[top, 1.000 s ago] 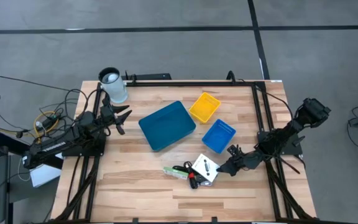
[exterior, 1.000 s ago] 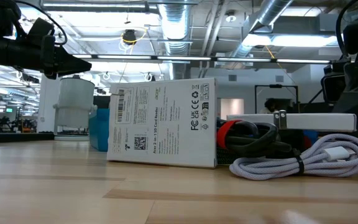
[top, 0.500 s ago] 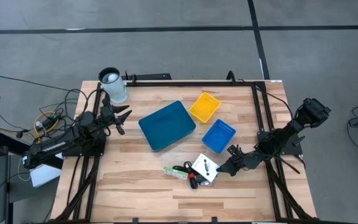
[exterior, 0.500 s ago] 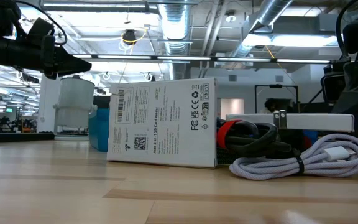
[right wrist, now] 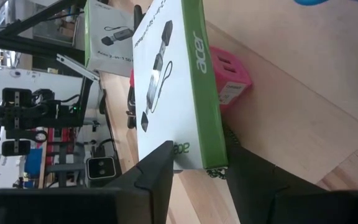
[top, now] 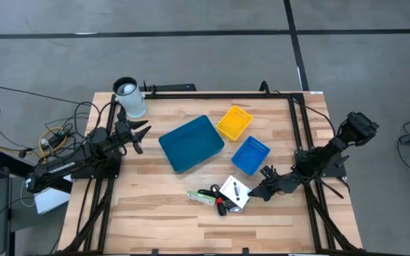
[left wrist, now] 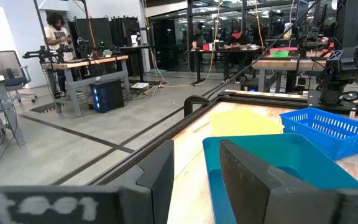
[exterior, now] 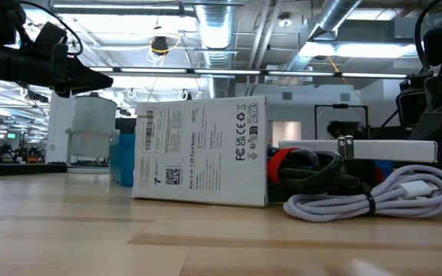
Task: Pick and place items into bin
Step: Put the right card reader box into the yellow bin
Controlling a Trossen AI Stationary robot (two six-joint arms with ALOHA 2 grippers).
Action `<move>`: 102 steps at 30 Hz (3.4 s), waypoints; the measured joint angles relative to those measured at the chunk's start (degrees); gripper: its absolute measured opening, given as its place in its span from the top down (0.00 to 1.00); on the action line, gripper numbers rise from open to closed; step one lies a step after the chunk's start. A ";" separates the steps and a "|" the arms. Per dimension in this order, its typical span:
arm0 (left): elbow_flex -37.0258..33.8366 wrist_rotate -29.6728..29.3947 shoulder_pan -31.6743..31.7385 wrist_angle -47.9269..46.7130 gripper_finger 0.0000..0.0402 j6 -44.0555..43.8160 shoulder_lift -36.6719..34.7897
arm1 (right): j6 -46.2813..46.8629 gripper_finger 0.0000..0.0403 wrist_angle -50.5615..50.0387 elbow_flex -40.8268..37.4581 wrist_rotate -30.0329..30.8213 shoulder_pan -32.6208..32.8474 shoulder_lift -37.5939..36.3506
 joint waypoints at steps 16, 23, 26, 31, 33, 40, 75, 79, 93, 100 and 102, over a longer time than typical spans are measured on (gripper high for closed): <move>-0.01 0.00 0.00 0.00 0.70 0.00 0.00 | -0.51 0.73 0.03 0.04 -0.03 0.00 -0.82; 0.00 0.00 -0.01 0.00 0.70 0.00 -0.02 | -0.63 0.73 -1.82 0.05 0.39 0.00 -2.62; 0.00 0.00 -0.01 0.00 0.70 0.00 -0.01 | -0.66 0.73 -2.37 0.04 0.85 0.00 -3.15; 0.01 0.00 -0.01 0.00 0.70 0.00 0.00 | -1.50 0.73 -2.69 0.04 1.22 0.00 -3.92; 0.01 0.00 -0.02 0.00 0.70 0.00 0.00 | -1.54 0.73 -2.72 0.04 1.24 0.00 -4.10; 0.01 0.00 -0.01 0.00 0.70 0.00 -0.02 | -1.57 0.75 -3.10 0.04 1.22 0.00 -4.24; 0.00 0.00 -0.01 0.00 0.70 0.00 -0.01 | -2.03 0.81 -3.50 0.04 1.22 0.02 -4.24; 0.01 0.00 0.00 0.00 0.70 0.00 0.00 | -2.03 0.81 -3.50 0.04 1.22 0.02 -4.24; 0.00 0.00 -0.02 0.00 0.70 0.00 -0.01 | -2.03 0.83 -3.49 0.04 1.20 0.02 -4.24; 0.01 0.00 -0.02 0.00 0.70 0.00 -0.02 | -2.07 0.84 -4.46 0.02 1.27 0.00 -5.56; 0.01 0.00 -0.01 0.00 0.70 0.00 0.00 | -2.09 0.84 -5.84 0.02 1.41 0.00 -6.78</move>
